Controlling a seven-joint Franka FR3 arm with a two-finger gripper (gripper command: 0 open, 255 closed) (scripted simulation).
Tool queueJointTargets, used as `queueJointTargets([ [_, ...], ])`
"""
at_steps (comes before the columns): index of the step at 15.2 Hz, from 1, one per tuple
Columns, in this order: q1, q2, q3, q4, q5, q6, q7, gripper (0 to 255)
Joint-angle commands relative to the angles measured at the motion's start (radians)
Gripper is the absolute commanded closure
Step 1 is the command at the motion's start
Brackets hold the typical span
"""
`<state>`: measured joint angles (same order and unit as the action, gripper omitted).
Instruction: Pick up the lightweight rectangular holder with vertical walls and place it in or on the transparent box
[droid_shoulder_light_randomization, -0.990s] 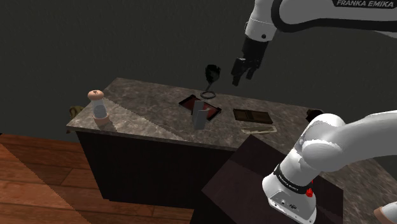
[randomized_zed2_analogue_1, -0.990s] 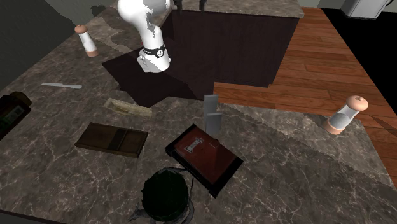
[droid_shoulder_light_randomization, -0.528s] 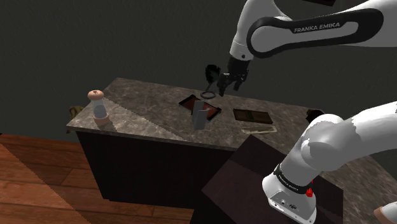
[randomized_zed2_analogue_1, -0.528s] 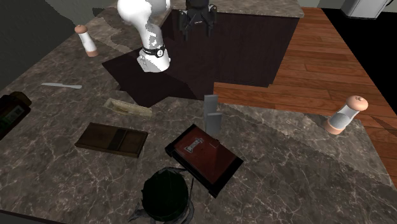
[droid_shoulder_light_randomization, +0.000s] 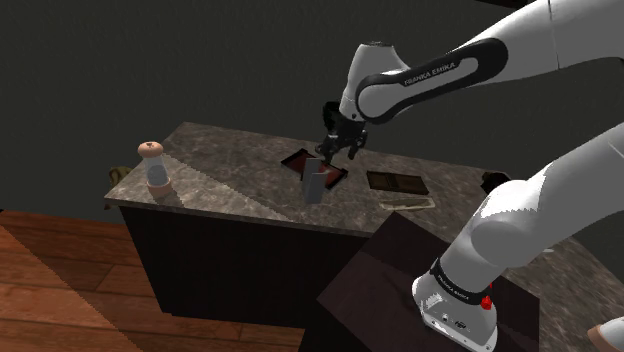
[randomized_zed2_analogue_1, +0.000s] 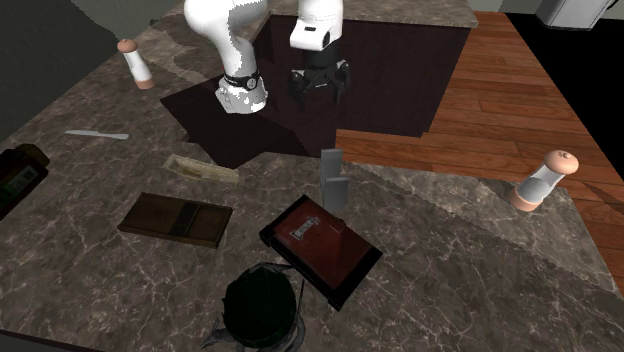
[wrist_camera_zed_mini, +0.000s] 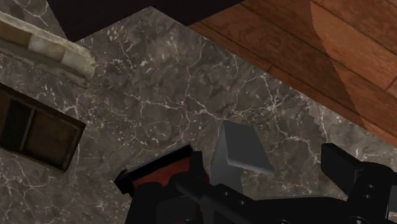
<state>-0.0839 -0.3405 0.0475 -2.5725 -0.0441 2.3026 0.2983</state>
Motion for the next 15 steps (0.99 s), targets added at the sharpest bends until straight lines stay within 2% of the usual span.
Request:
queueJointTargets([
  [1, -0.010, 0.071, -0.002, 0.011, -0.003, 0.068, 0.019, 0],
  [8, -0.040, 0.356, -0.016, 0.090, -0.017, 0.293, 0.086, 0],
  [15, -0.057, 0.636, -0.039, 0.231, -0.011, 0.452, 0.135, 0],
])
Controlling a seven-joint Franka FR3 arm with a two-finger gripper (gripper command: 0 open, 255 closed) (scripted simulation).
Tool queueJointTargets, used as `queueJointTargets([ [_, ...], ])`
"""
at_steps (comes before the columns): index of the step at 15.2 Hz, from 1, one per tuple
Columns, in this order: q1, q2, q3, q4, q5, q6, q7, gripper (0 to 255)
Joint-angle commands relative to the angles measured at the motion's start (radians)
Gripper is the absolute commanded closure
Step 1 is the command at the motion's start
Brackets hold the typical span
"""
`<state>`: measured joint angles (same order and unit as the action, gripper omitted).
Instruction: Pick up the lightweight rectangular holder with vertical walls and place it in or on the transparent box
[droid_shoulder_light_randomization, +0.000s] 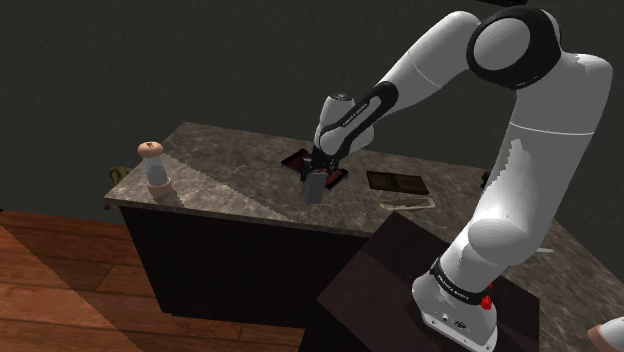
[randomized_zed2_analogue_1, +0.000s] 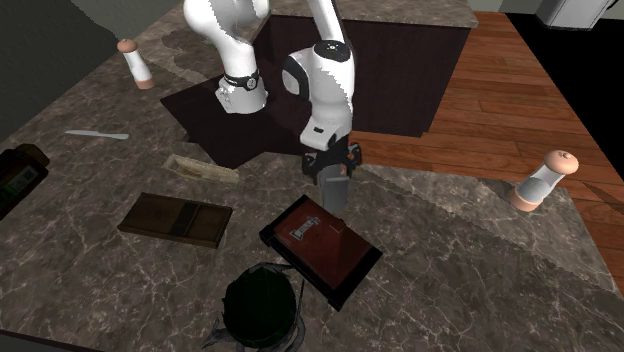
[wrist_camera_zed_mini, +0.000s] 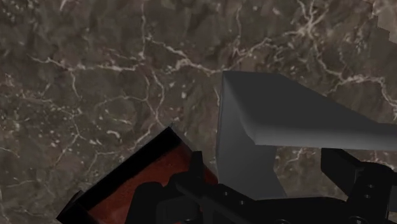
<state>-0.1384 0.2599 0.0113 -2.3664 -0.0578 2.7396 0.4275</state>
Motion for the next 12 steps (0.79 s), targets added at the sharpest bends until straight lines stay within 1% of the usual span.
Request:
queueJointTargets([
  [1, -0.002, 0.050, -0.004, 0.028, 0.002, 0.026, 0.007, 0],
  [7, 0.001, 0.135, -0.009, 0.051, -0.004, 0.089, 0.011, 0],
  [12, 0.001, 0.144, -0.009, 0.053, -0.005, 0.094, 0.011, 0],
])
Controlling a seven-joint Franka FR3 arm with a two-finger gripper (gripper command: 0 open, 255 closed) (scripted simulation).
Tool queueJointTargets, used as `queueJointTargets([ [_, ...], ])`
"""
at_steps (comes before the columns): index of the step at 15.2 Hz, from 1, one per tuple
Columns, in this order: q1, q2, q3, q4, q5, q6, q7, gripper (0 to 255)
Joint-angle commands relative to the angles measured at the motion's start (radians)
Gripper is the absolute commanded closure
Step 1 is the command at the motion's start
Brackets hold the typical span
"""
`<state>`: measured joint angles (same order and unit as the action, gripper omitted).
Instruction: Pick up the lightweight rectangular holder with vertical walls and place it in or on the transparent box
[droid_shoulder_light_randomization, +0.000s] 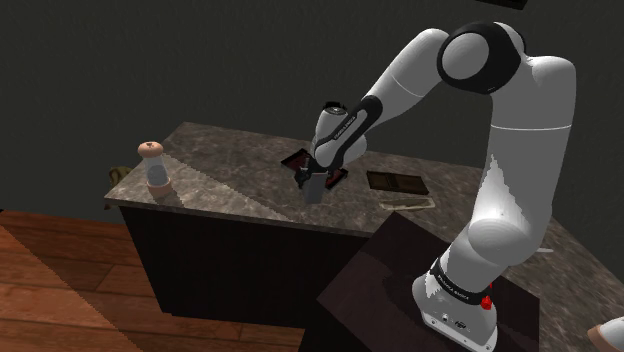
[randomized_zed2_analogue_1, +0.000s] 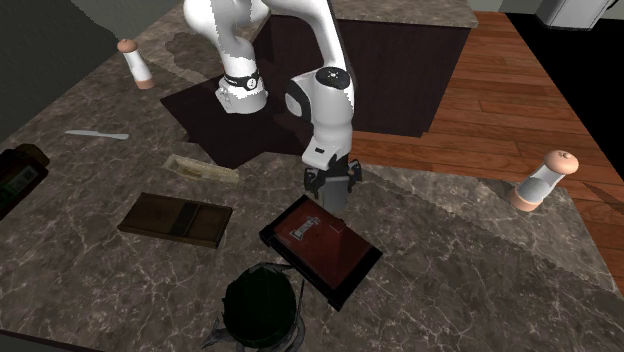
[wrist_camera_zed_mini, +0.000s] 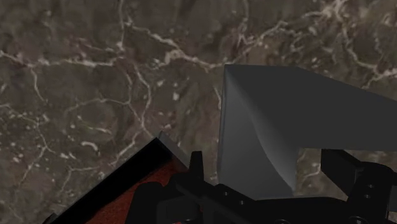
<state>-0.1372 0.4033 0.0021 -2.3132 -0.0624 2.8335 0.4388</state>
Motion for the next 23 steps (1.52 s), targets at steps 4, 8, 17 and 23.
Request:
queueJointTargets([
  [4, 0.000, 0.000, 0.000, 0.000, 0.000, 0.000, 0.000, 255],
  [8, 0.000, 0.000, 0.000, -0.001, 0.000, 0.001, 0.000, 255],
  [17, -0.003, -0.053, 0.004, -0.008, 0.004, -0.044, -0.004, 255],
  [23, -0.006, -0.129, 0.008, -0.014, 0.011, -0.115, -0.010, 255],
])
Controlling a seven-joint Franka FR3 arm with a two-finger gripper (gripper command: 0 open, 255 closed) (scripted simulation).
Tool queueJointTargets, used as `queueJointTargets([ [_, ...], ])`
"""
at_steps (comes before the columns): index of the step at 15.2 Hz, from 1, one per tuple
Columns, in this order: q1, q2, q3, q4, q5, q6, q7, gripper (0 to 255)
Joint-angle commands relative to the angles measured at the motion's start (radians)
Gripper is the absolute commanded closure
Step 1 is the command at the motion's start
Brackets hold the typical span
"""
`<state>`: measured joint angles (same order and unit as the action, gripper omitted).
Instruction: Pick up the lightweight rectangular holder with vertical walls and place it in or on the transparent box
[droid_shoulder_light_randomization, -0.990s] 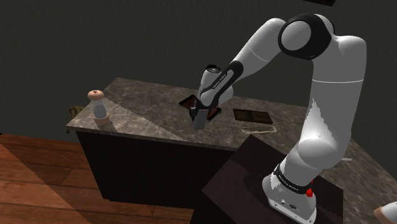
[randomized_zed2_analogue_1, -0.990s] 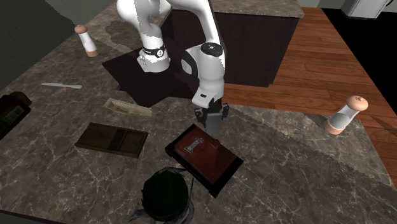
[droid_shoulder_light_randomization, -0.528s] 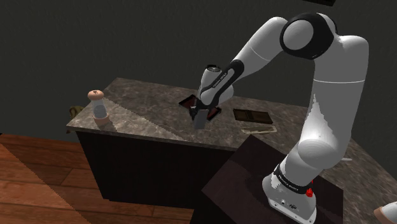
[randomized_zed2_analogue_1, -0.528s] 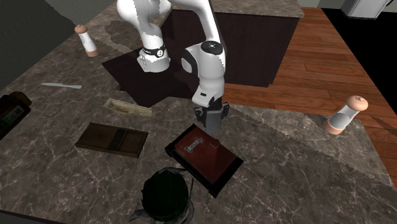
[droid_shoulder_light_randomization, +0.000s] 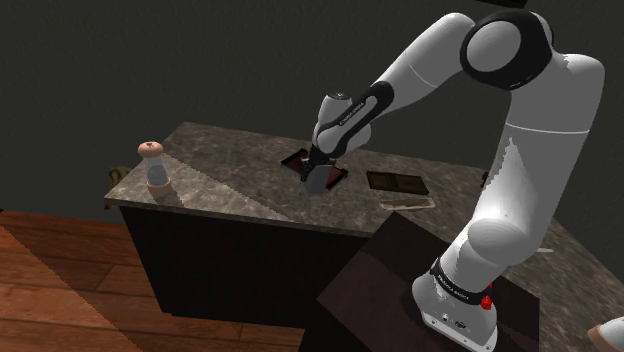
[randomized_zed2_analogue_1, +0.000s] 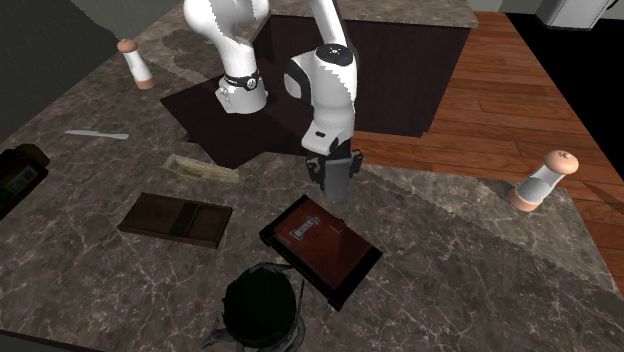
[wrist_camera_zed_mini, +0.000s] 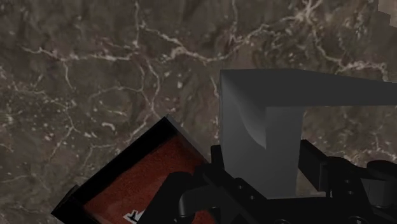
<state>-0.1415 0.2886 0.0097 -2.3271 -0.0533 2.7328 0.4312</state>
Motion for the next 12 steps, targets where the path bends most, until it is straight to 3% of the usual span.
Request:
queueJointTargets([
  [1, -0.002, -0.026, 0.001, 0.000, 0.003, -0.027, -0.004, 255],
  [12, -0.005, -0.151, 0.006, 0.014, 0.015, -0.165, -0.015, 255],
])
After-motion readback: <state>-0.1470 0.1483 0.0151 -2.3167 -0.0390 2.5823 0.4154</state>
